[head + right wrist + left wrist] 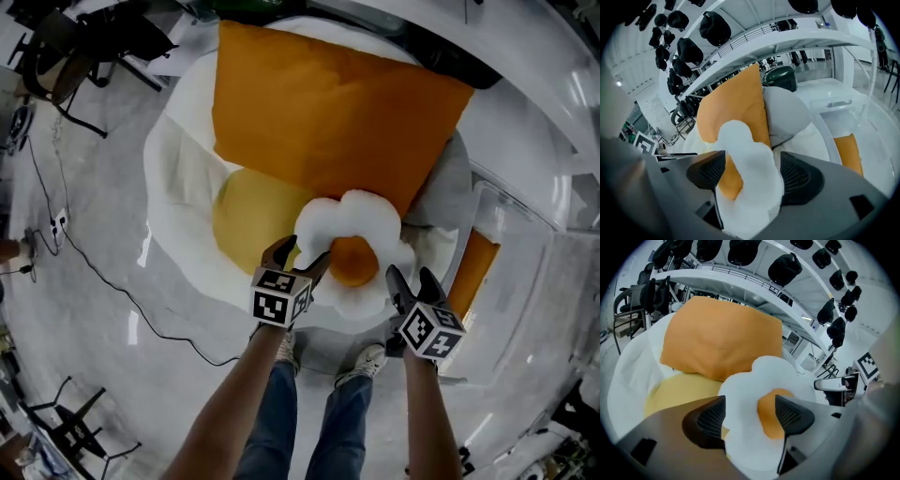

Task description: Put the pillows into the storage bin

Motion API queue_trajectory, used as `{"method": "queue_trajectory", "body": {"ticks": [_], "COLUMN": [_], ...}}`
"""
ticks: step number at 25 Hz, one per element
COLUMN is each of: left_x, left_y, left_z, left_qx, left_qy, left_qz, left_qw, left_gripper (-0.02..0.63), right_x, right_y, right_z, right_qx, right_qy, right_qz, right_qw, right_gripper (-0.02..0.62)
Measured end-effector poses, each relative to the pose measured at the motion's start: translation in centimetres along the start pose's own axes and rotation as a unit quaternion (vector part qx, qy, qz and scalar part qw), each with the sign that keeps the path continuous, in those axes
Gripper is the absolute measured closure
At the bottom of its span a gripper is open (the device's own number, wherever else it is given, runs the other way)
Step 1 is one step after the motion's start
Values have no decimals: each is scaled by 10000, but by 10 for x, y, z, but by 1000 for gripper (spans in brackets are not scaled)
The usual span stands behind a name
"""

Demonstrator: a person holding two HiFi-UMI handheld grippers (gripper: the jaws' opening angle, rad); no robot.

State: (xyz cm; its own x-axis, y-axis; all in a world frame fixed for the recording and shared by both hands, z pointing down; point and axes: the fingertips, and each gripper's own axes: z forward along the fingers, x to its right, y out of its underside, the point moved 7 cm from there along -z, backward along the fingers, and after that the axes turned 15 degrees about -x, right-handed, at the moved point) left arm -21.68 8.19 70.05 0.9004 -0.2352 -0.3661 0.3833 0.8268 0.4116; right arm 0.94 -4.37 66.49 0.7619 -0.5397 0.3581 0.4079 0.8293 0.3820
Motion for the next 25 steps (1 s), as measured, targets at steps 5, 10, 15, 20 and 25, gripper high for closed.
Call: {"method": "queue_trajectory", "body": {"ticks": [5, 10, 15, 20, 25], "left_x": [-29, -53, -54, -47, -40], "left_y": [-1, -6, -11, -15, -15], "left_z": [27, 57, 83, 97, 87], "left_qx": [-240, -461, -700, -995, -925], "left_qy": [-40, -72, 227, 454, 449], "left_qz": [62, 208, 628, 676, 561], "left_qw": [9997, 9987, 9953, 9917, 9931], "left_gripper": [273, 272, 272, 327, 427], "right_x": [14, 21, 18, 13, 5], "right_y": [16, 26, 30, 32, 31], "right_z": [26, 44, 68, 80, 71], "right_qx": [-149, -128, -391, -587, -603], "right_qy": [279, 168, 139, 164, 93], "right_qz": [284, 524, 229, -5, -117], "right_qw": [9991, 9984, 9989, 9981, 9981], "right_gripper": [241, 235, 236, 304, 402]}}
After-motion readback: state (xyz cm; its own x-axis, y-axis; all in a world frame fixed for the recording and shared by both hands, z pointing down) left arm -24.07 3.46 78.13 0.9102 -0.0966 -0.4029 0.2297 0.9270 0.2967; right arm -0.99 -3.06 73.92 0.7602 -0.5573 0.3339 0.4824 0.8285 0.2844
